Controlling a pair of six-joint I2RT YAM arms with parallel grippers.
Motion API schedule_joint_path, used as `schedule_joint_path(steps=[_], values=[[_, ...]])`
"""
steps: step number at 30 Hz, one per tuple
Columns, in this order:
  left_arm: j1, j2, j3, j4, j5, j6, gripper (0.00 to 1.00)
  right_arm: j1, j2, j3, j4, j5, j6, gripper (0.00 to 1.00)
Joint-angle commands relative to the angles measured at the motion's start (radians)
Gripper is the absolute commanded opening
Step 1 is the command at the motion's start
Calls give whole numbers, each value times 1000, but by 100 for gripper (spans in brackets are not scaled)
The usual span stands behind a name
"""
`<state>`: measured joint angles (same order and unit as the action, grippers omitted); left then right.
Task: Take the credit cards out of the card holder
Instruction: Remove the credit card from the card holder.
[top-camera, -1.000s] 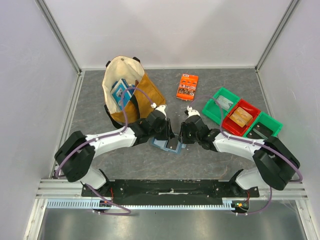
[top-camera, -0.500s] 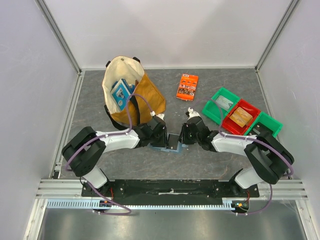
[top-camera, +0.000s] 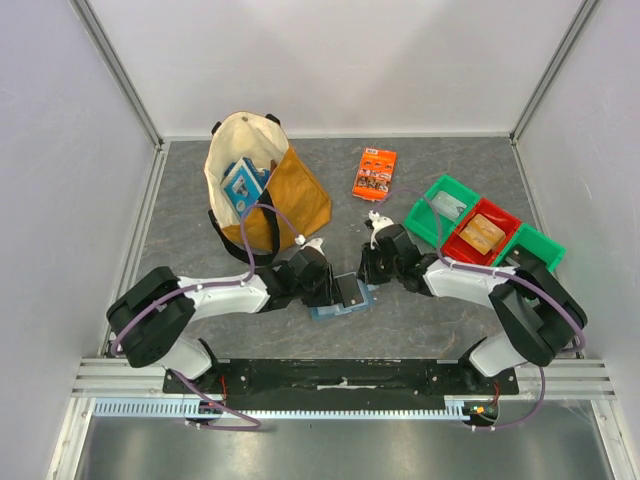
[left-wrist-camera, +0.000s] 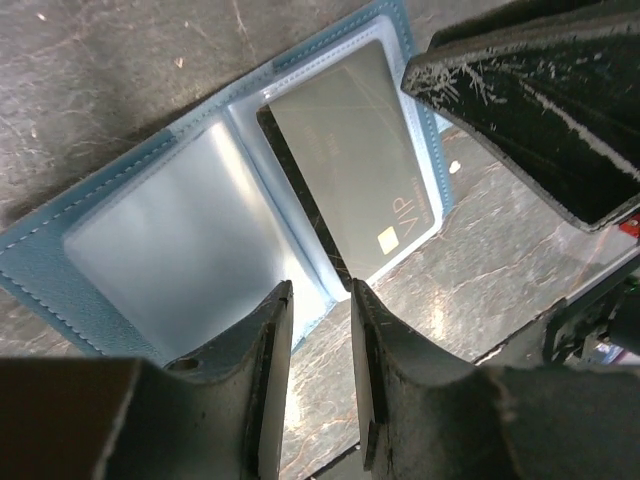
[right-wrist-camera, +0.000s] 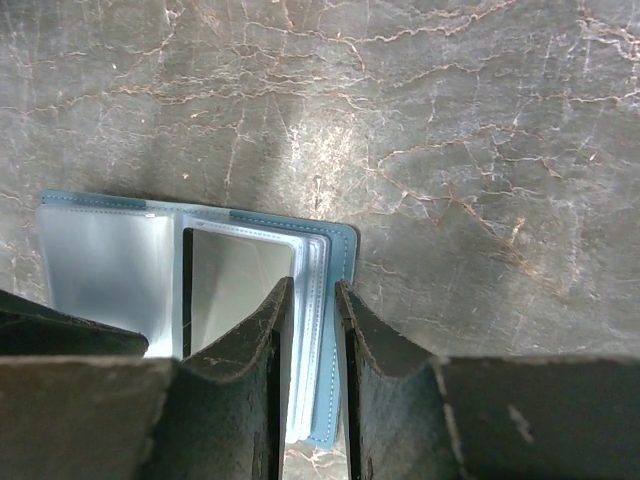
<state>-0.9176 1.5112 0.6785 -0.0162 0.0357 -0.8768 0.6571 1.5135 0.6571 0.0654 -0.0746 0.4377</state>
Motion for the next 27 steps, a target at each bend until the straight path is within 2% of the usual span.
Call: schedule_joint_path(steps=[1, 12, 17, 27], values=[[13, -52, -4, 13, -80, -77, 36, -7, -59, 18, -16, -17, -17, 29], [45, 3, -42, 137, -40, -142, 35, -5, -30, -28, 7, -54, -7, 29], [59, 23, -79, 189, -7, -178, 35, -5, -3, -57, 17, -76, 6, 23], [65, 56, -97, 277, 47, -215, 35, -5, 17, -106, 30, -113, 21, 20]])
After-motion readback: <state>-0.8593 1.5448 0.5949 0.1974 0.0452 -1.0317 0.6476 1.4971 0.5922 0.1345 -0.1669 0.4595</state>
